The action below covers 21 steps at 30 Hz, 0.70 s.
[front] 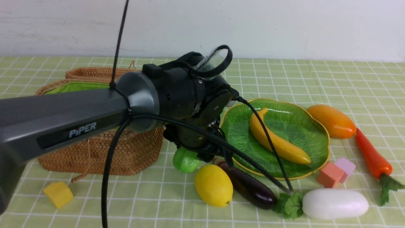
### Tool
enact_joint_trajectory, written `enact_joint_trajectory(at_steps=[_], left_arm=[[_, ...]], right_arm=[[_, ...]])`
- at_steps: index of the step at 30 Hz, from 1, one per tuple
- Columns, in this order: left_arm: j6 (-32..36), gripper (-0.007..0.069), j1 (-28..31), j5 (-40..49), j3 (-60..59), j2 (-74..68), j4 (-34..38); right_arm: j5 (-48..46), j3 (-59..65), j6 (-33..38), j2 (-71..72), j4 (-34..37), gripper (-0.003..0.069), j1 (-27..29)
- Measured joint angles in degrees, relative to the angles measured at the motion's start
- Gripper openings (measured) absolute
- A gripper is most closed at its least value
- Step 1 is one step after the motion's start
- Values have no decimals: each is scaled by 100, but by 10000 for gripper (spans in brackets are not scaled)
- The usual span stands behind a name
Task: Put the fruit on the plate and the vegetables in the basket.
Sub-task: Take a chayote with your left arm and place it on the basket on the left.
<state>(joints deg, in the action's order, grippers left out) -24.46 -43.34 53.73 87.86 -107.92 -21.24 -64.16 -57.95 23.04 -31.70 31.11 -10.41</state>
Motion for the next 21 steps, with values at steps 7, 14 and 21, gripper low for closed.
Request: enact_joint_trajectory(at_steps=[7, 14, 21], left_arm=[[254, 415, -68, 60, 0, 843, -108], [869, 415, 500, 188, 0, 1757, -567], [1744, 415, 1535, 256, 0, 1840, -422]], right_arm=[[307, -4, 189, -97, 215, 128, 0], [653, -4, 1261, -664, 1367, 128, 0], [811, -4, 2160, -1047, 2363, 128, 0]])
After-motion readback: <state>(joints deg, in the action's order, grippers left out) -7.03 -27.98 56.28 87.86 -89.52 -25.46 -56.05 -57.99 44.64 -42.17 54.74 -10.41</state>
